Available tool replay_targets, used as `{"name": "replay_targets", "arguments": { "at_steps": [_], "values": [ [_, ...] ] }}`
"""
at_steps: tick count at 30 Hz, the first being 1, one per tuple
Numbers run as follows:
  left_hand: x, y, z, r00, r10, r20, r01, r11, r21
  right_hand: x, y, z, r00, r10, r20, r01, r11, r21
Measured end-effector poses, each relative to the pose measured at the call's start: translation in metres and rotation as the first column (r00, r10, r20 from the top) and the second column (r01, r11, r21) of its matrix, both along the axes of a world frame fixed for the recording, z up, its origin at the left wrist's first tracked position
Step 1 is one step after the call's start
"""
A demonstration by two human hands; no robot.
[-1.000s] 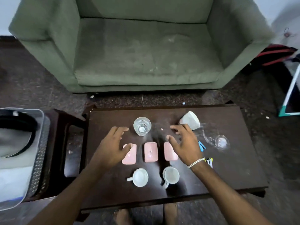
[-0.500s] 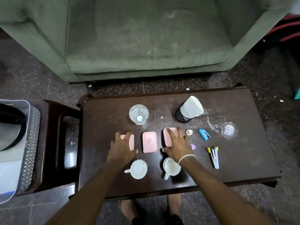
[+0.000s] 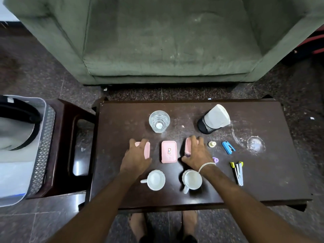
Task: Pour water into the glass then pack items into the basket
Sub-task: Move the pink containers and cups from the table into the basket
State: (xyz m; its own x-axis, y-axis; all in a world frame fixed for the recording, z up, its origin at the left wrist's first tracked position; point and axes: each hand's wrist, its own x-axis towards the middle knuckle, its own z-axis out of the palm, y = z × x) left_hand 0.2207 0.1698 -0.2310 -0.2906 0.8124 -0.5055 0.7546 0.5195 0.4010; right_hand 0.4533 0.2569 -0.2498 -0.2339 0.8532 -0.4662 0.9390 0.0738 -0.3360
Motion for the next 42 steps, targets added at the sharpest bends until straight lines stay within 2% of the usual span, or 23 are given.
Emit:
{"name": "replay_targets", "arguments": {
  "at_steps": [3, 8, 12, 15, 20, 25, 28, 31, 34, 39, 42],
  "values": [
    [-0.014, -0.009, 0.013, 0.999, 0.009, 0.038, -0.01, 0.999, 0.043, 0.003, 0.0, 0.013, 0.999, -0.029, -0.016, 0.029, 0.998, 0.061],
    [-0.061, -0.038, 0.059, 0.997, -0.004, 0.072, -0.008, 0.985, 0.172, -0.034, -0.018, 0.058, 0.99, 0.006, -0.139, 0.014, 0.99, 0.143],
    [-0.123, -0.073, 0.112, 0.996, 0.066, 0.058, -0.079, 0.959, 0.272, -0.109, -0.046, 0.098, 0.947, 0.164, -0.275, -0.129, 0.981, 0.142],
    [-0.176, -0.103, 0.148, 0.99, 0.133, 0.045, -0.14, 0.934, 0.329, -0.179, -0.069, 0.125, 0.873, 0.289, -0.394, -0.257, 0.957, 0.134],
    [-0.272, -0.157, 0.177, 0.973, 0.228, -0.032, -0.209, 0.934, 0.291, -0.298, -0.113, 0.15, 0.743, 0.418, -0.524, -0.448, 0.891, 0.075],
    [-0.338, -0.196, 0.156, 0.953, 0.302, -0.037, -0.291, 0.94, 0.179, -0.395, -0.146, 0.146, 0.671, 0.461, -0.581, -0.579, 0.815, -0.021],
    [-0.359, -0.207, 0.133, 0.952, 0.303, -0.043, -0.297, 0.948, 0.113, -0.436, -0.155, 0.136, 0.69, 0.535, -0.487, -0.637, 0.769, -0.056],
    [-0.37, -0.21, 0.112, 0.96, 0.277, -0.04, -0.274, 0.96, 0.057, -0.463, -0.161, 0.124, 0.678, 0.697, -0.233, -0.713, 0.7, 0.02],
    [-0.374, -0.206, 0.097, 0.967, 0.249, -0.045, -0.246, 0.967, 0.059, -0.475, -0.167, 0.111, 0.651, 0.758, -0.038, -0.755, 0.652, 0.065],
    [-0.38, -0.2, 0.083, 0.973, 0.221, -0.064, -0.221, 0.975, 0.008, -0.482, -0.171, 0.096, 0.609, 0.79, 0.075, -0.793, 0.605, 0.064],
    [-0.379, -0.201, 0.077, 0.977, 0.194, -0.085, -0.197, 0.98, -0.027, -0.485, -0.171, 0.09, 0.6, 0.796, 0.082, -0.8, 0.596, 0.068]
  ]
}}
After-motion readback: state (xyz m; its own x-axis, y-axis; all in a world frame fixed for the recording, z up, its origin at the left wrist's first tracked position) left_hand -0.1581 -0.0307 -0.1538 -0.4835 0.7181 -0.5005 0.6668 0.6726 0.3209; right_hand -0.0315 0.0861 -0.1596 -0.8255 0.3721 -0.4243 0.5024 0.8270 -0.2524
